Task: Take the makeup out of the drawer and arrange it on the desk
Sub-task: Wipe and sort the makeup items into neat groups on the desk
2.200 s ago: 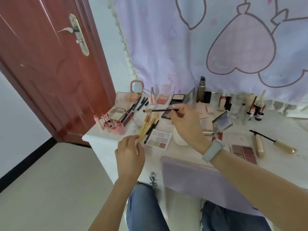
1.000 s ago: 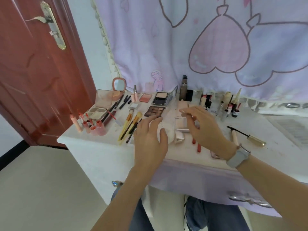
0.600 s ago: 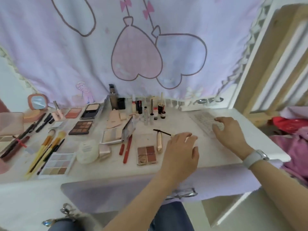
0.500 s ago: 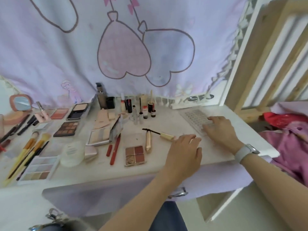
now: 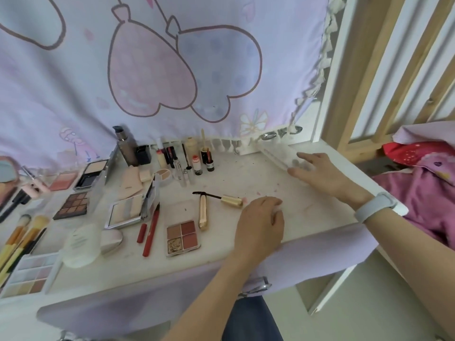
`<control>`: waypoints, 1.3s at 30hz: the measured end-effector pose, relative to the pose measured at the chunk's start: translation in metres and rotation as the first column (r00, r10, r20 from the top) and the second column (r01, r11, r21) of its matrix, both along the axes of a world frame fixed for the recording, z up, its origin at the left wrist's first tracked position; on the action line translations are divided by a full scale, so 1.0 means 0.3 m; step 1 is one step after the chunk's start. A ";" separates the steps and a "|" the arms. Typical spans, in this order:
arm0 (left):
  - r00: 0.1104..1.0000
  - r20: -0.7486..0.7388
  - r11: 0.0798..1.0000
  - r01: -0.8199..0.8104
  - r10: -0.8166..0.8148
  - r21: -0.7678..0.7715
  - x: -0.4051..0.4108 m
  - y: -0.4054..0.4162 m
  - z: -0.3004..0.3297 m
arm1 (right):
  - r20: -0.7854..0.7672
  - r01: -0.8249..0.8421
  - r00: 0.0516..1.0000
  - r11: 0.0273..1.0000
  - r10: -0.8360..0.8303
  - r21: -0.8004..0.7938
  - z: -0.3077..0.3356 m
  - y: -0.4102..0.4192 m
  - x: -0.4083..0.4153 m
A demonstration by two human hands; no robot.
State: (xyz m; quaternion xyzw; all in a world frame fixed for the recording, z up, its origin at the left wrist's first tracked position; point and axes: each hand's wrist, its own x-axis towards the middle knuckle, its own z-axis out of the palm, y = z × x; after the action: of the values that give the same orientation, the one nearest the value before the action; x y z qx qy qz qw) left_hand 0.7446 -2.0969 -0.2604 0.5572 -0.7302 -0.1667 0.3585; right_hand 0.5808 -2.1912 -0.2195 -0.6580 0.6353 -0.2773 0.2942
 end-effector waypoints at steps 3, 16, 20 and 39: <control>0.897 -0.435 0.974 0.029 0.074 0.226 0.003 -0.022 0.056 | 0.247 -0.068 0.965 0.993 0.091 -0.099 0.025 0.050 -0.010; 0.435 -0.899 0.941 0.285 0.041 0.181 0.190 -0.136 0.192 | 0.397 -0.497 0.774 0.862 0.494 -0.102 0.098 0.164 0.111; 0.498 -0.867 0.973 0.189 0.024 0.135 0.186 -0.135 0.187 | 0.325 -0.445 0.819 0.881 0.473 -0.160 0.098 0.173 0.137; 0.635 -0.771 0.996 0.026 0.052 0.089 0.167 -0.150 0.223 | -0.048 -0.489 0.862 0.802 0.505 -0.342 0.204 0.151 0.164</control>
State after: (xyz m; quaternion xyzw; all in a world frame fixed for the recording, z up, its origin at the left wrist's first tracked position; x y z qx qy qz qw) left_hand 0.7947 -2.1419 -0.1934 0.4538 -0.4946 -0.4196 0.6110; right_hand 0.6299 -2.1459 -0.1583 -0.8358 0.3756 -0.3117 0.2515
